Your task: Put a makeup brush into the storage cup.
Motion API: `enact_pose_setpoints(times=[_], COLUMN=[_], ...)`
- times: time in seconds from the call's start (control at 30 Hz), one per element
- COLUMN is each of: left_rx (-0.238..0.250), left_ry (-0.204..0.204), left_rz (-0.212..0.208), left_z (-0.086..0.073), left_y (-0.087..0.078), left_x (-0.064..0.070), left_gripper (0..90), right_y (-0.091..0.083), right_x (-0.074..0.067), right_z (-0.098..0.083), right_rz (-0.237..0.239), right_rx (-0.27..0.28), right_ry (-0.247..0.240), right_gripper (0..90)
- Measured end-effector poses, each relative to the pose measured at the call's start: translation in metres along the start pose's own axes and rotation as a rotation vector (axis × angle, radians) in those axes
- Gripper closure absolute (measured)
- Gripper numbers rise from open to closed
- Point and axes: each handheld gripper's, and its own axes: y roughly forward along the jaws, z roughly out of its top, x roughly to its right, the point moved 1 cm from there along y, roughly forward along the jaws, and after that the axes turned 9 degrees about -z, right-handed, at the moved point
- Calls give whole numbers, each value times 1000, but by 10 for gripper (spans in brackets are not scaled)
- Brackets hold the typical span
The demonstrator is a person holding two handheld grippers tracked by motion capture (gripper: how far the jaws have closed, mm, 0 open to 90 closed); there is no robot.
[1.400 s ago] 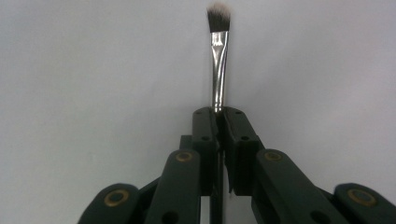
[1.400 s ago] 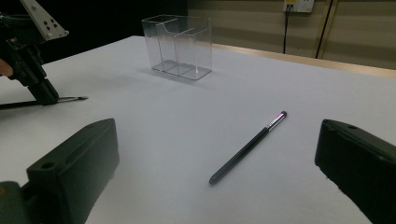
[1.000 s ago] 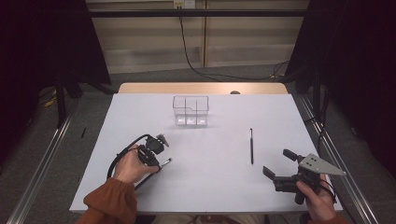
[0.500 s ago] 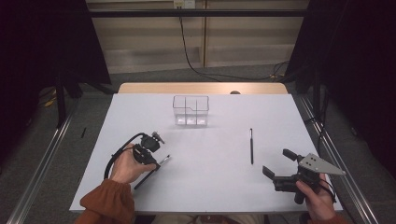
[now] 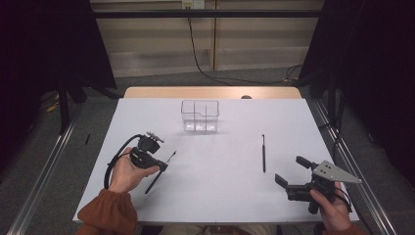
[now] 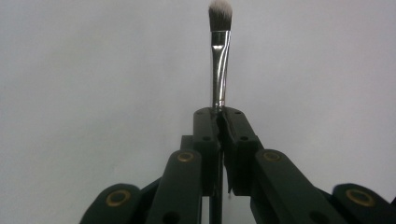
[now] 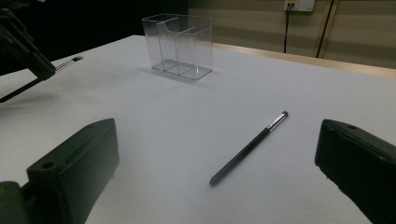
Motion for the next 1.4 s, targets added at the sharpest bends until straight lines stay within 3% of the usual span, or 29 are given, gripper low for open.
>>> enact_pose_setpoints(times=[0.1,0.37,0.63,0.8,0.97,1.03,1.4], left_rx=[29,103,211,309,364,395,515], left_ry=[-15,33,50,108,142,175,205], left_rz=[-7,-18,-7,-16,-14,-21,-42], left_z=[0,1,1,1,1,0,2], left_y=[-2,-7,-12,-18,-22,-24,-29], left_x=[0,3,7,13,18,19,22], left_gripper=[847,846,846,845,846,846,845], right_y=[0,0,0,0,0,0,0], right_x=[0,0,0,0,0,0,0], right_z=[0,0,0,0,0,0,0], right_rz=[0,0,2,4,4,3,3], right_rx=[0,0,1,4,2,4,4], right_ry=[1,0,-2,-4,-2,-2,-3], right_gripper=[0,0,0,0,0,0,0])
